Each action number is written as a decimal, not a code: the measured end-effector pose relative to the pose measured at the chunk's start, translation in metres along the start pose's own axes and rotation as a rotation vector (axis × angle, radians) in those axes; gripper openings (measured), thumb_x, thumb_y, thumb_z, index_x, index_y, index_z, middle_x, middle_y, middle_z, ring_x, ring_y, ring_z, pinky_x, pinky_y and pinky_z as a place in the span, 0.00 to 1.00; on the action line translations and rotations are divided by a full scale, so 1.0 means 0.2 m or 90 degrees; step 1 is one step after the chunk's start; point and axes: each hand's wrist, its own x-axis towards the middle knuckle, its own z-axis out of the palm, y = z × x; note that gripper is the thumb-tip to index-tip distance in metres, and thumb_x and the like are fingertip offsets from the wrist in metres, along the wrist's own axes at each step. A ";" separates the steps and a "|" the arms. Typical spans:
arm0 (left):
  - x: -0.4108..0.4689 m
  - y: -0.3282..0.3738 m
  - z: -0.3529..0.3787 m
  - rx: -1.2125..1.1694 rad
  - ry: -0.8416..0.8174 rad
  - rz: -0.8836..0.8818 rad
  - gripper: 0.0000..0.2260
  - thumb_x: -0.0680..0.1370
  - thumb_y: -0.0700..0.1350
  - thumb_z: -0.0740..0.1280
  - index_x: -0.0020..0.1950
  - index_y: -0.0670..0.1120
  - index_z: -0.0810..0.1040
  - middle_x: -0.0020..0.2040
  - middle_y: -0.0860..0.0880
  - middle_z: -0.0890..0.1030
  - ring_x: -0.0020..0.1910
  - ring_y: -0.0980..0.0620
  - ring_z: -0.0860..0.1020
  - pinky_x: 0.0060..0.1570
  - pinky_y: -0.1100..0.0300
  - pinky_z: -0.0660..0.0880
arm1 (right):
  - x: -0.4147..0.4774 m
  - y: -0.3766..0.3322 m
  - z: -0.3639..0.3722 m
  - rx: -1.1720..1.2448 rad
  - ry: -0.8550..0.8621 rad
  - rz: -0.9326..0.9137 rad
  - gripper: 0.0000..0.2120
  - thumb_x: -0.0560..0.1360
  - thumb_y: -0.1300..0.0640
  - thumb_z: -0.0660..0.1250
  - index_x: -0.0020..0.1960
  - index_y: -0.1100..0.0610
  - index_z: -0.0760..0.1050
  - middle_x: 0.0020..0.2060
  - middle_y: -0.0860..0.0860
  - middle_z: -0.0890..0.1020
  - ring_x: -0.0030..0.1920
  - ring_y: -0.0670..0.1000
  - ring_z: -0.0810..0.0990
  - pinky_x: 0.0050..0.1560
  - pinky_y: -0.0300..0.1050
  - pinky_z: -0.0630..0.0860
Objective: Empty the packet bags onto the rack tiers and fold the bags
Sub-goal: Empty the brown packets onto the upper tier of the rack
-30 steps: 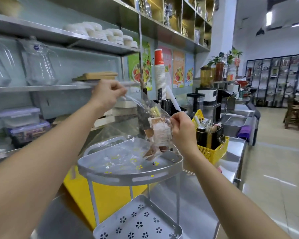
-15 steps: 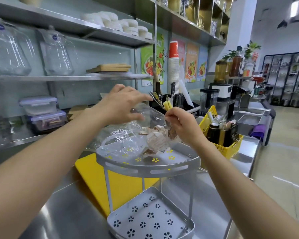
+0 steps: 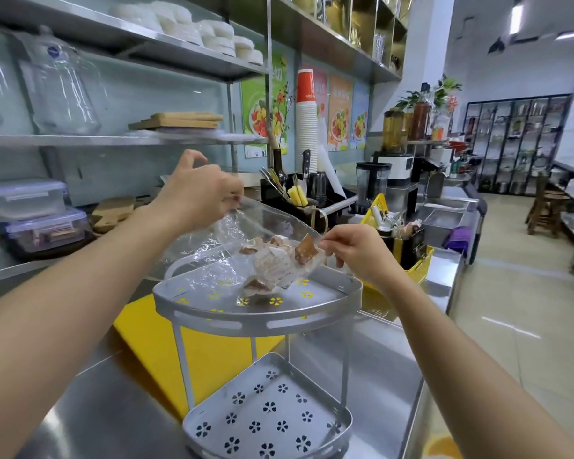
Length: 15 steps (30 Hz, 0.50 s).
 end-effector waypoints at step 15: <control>-0.07 -0.15 -0.16 -0.571 0.223 -0.356 0.07 0.73 0.43 0.70 0.49 0.45 0.77 0.48 0.42 0.82 0.47 0.47 0.81 0.54 0.46 0.77 | 0.31 -0.26 -0.08 0.091 0.237 -0.002 0.05 0.77 0.59 0.62 0.44 0.58 0.75 0.39 0.54 0.79 0.41 0.52 0.78 0.45 0.46 0.74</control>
